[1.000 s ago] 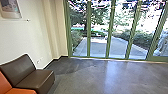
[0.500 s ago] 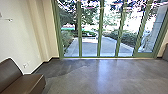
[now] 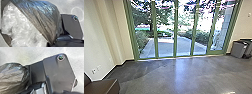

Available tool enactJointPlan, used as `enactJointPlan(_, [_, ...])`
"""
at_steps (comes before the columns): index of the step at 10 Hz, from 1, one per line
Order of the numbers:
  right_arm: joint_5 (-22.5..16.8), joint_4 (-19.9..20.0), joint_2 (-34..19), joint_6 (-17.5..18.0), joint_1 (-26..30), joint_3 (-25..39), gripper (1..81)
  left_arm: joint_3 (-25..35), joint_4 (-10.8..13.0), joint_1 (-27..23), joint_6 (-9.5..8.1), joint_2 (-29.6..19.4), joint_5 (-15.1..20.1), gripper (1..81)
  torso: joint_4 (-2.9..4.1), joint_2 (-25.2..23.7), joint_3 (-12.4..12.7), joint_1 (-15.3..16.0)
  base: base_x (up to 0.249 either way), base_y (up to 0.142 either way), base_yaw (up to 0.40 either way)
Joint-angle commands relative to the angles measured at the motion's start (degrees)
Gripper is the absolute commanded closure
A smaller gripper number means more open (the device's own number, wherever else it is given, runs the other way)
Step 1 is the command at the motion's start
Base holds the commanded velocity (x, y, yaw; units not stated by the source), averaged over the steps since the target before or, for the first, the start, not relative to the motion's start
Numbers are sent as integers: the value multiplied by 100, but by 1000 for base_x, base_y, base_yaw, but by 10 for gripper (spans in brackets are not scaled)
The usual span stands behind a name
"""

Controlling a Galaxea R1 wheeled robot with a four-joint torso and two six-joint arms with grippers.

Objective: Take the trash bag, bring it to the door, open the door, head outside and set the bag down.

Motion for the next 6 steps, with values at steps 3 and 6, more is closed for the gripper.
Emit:
enactJointPlan(3, [-292,9,56,-10,281,9,10,-21,29,-315,47,6,305,811,0,0,0,0,0,0,-265])
enactJointPlan(6, [-292,9,56,-10,281,9,10,-21,21,-324,47,-3,305,811,0,0,0,0,0,0,-265])
